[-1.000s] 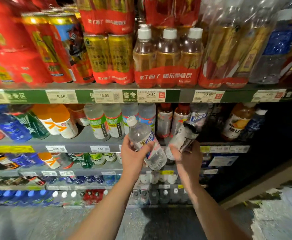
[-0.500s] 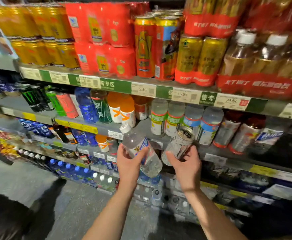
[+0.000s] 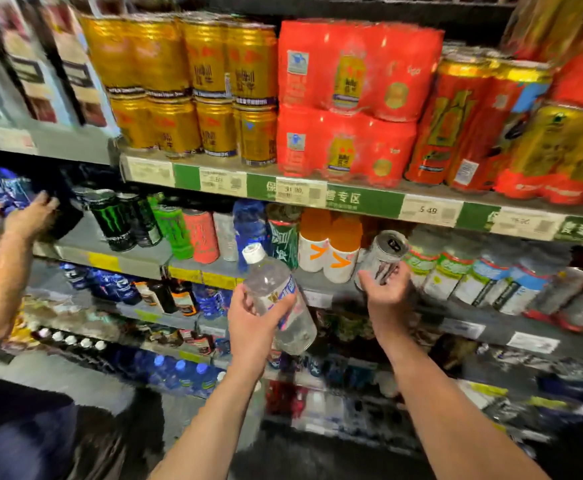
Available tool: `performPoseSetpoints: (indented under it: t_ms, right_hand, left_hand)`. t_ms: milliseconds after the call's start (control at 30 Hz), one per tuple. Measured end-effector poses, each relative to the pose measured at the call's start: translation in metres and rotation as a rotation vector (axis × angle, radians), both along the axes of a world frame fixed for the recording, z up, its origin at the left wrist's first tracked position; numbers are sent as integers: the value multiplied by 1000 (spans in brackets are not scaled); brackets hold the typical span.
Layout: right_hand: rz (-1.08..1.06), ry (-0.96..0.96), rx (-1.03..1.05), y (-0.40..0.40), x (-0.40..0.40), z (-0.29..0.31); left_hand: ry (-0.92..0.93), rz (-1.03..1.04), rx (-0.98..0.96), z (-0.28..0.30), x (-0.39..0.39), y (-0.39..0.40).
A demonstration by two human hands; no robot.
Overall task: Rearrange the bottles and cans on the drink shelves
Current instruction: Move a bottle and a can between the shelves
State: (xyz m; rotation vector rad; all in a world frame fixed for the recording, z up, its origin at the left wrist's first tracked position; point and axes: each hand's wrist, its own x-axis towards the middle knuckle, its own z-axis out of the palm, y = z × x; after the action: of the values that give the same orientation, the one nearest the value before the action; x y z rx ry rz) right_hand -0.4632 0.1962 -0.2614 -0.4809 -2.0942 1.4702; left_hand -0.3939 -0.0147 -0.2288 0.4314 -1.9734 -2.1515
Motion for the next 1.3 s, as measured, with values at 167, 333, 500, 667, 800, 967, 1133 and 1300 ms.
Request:
performPoseSetpoints:
  t_ms: [167, 333, 500, 667, 800, 967, 1133, 1300]
  right_hand:
    - [-87, -120, 153, -12, -24, -9]
    - [-137, -167, 205, -12, -38, -13]
    - [-84, -227, 225, -8, -32, -11]
    - [-74, -322, 273, 10, 0, 3]
    - [-155, -184, 182, 38, 38, 13]
    - [-237, -125, 27, 95, 77, 19]
    - [-278, -27, 7, 178, 122, 14]
    - [-296, -52, 9, 285, 160, 17]
  left_hand:
    - [-24, -78, 72, -10, -25, -7]
    - [-24, -153, 177, -14, -39, -1]
    - [27, -241, 83, -22, -42, 8]
    - [46, -291, 47, -18, -41, 40]
    - [37, -351, 89, -15, -35, 81]
    - [50, -411, 108, -7, -22, 145]
    - [82, -559, 108, -3, -1, 228]
    - [60, -523, 109, -13, 27, 334]
